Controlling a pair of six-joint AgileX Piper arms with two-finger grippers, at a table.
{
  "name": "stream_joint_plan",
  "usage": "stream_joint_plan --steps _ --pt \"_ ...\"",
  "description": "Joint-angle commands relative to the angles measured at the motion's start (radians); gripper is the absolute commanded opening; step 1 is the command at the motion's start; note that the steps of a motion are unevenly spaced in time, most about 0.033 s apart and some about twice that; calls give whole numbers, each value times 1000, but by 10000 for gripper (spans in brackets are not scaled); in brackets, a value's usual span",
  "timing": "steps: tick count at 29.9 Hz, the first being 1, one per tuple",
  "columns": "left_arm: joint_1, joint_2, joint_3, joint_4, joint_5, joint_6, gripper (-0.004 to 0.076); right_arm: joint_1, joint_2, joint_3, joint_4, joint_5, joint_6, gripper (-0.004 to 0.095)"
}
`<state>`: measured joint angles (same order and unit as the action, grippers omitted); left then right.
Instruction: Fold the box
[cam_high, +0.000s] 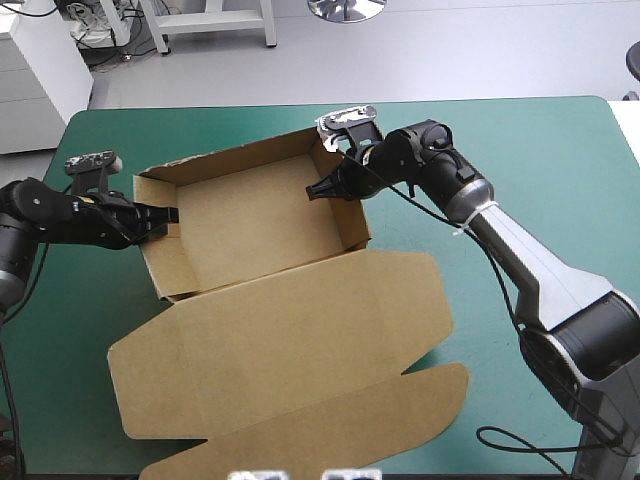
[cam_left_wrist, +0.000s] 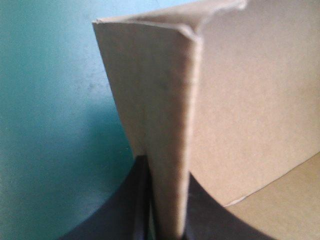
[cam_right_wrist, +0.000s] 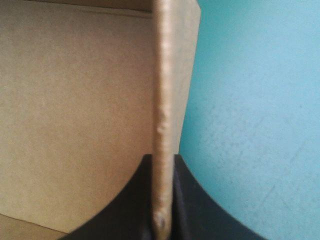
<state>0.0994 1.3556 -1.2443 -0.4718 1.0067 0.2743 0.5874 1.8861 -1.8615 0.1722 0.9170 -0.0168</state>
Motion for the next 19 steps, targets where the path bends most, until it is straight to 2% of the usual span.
stream_joint_plan --steps 1,4,9,15,19 --pt "-91 -29 -36 -131 -116 -6 -10 -4 -54 -27 -12 92 -5 -13" --pt "-156 3 -52 -98 -123 -66 -10 -4 -54 -27 -18 150 9 -13" --pt "-260 104 -154 103 -41 -211 -10 -4 -54 -27 -18 242 25 -13" --pt "-379 218 -274 212 -22 -309 -10 -4 -51 -26 -16 330 42 -13" --pt "-442 295 -341 261 13 -351 -10 -4 -42 -22 33 336 65 -13"
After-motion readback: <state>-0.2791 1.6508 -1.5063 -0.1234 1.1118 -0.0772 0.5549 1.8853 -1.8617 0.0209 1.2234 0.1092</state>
